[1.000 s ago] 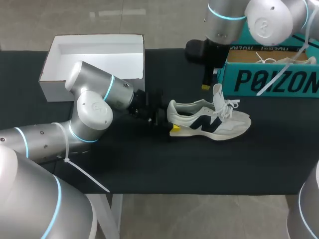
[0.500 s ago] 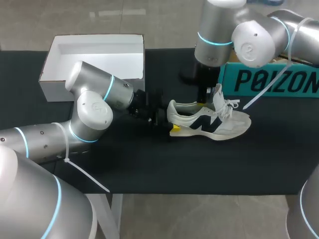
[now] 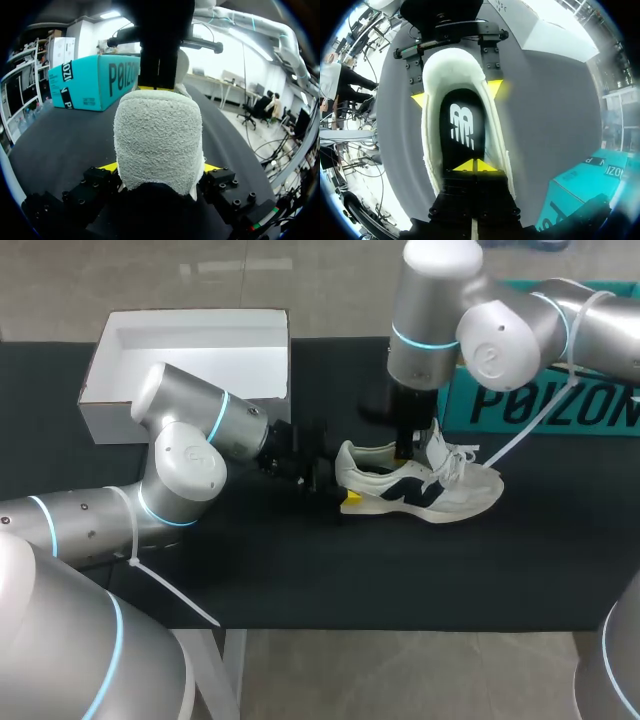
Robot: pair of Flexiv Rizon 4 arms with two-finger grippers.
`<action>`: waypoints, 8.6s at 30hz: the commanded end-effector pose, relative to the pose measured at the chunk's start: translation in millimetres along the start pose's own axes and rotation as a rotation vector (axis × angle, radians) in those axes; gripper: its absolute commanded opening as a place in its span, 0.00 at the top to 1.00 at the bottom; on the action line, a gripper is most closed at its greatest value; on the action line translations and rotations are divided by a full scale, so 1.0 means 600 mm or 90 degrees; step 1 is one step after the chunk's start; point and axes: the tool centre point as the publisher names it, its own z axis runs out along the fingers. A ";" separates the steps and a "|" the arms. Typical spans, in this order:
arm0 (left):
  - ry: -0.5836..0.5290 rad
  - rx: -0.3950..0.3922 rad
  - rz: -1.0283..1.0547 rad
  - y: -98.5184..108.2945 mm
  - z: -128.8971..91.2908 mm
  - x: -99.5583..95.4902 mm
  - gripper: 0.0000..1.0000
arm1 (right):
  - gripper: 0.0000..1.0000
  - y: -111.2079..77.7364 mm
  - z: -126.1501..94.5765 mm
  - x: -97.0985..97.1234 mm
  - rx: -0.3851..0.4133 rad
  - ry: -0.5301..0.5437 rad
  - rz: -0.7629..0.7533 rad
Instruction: Take the shoe out of the shoebox, open the shoe tongue, remove and reinsert the insole, then place the shoe into the shoebox
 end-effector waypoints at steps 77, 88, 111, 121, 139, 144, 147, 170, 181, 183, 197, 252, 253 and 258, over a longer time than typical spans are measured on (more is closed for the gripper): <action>0.000 -0.002 0.000 -0.001 -0.002 0.001 1.00 | 1.00 -0.028 -0.062 0.024 -0.021 -0.158 0.106; 0.000 -0.002 0.000 -0.001 -0.002 0.001 1.00 | 1.00 -0.018 -0.111 -0.011 -0.143 -0.207 0.170; 0.000 -0.002 0.000 -0.001 -0.002 0.001 1.00 | 1.00 0.114 -0.199 -0.077 -0.357 -0.197 0.135; 0.000 -0.002 0.000 -0.001 -0.002 0.001 1.00 | 1.00 0.047 -0.347 -0.003 -0.422 -0.285 0.308; 0.000 -0.002 0.000 -0.001 -0.002 0.001 1.00 | 1.00 0.003 -0.500 0.139 -0.645 -0.367 0.456; 0.000 -0.002 0.000 -0.001 -0.002 0.001 1.00 | 1.00 0.003 -0.500 0.139 -0.645 -0.367 0.456; 0.000 -0.002 0.000 -0.001 -0.002 0.001 1.00 | 1.00 0.003 -0.500 0.139 -0.645 -0.367 0.456; 0.000 -0.002 0.000 -0.001 -0.002 0.001 1.00 | 1.00 0.036 -0.578 0.257 -0.824 0.019 0.375; 0.000 -0.002 0.000 -0.001 -0.002 0.001 1.00 | 1.00 0.006 -0.589 0.285 -0.773 0.045 0.327; 0.000 -0.002 0.000 -0.001 -0.002 0.001 1.00 | 1.00 0.001 -0.593 0.289 -0.767 0.050 0.323; 0.000 -0.002 0.000 -0.001 -0.002 0.001 1.00 | 1.00 0.001 -0.601 0.302 -0.711 0.020 0.356; 0.003 -0.473 0.033 -0.085 -0.095 0.029 0.00 | 1.00 0.010 -0.601 0.302 -0.718 -0.013 0.452; 0.003 -0.473 0.033 -0.085 -0.095 0.029 0.00 | 1.00 0.010 -0.601 0.302 -0.718 -0.013 0.452; 0.003 -0.473 0.033 -0.085 -0.095 0.029 0.00 | 1.00 0.010 -0.601 0.302 -0.718 -0.013 0.452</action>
